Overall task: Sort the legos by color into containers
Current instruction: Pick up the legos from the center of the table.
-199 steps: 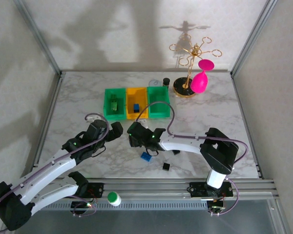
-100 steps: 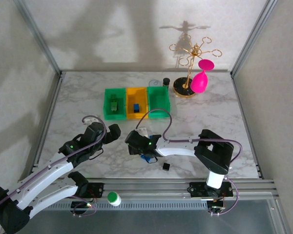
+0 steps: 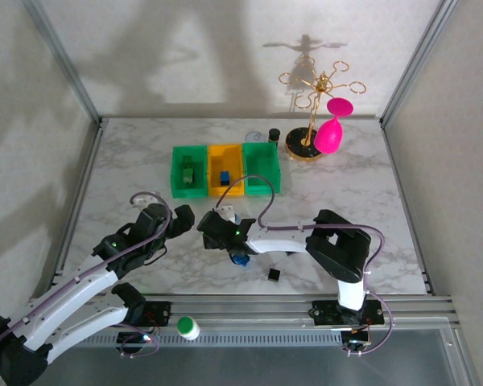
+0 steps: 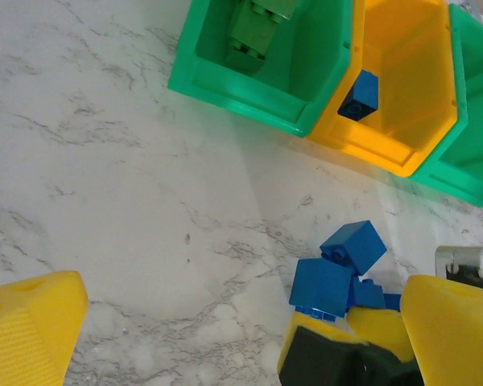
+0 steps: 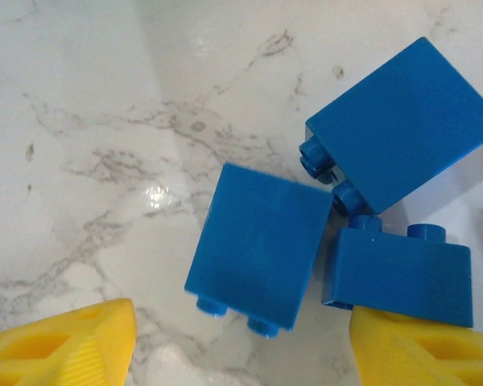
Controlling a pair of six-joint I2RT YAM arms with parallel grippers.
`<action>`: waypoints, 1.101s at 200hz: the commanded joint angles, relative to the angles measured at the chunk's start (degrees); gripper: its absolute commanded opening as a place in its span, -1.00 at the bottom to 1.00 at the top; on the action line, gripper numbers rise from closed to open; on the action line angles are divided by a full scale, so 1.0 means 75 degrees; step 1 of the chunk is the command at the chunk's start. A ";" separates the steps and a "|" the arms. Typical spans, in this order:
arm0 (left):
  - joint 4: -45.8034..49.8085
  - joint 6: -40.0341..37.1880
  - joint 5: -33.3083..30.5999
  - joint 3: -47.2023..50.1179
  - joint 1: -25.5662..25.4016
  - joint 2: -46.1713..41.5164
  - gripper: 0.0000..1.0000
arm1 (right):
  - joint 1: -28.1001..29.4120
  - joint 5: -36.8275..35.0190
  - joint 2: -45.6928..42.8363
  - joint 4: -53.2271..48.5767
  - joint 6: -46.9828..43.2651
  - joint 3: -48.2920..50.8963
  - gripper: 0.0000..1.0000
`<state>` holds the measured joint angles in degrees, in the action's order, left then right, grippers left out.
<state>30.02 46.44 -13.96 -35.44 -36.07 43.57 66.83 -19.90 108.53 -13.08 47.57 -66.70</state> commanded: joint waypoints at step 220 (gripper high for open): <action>0.0072 -0.0084 -0.0506 -0.0443 -0.0042 -0.0047 0.99 | -0.0178 -0.0707 -0.1076 -0.0546 -0.0702 -0.0418 -0.45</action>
<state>31.68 46.72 -16.36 -35.88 -36.07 42.44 65.49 -22.92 105.78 -15.94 43.59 -70.00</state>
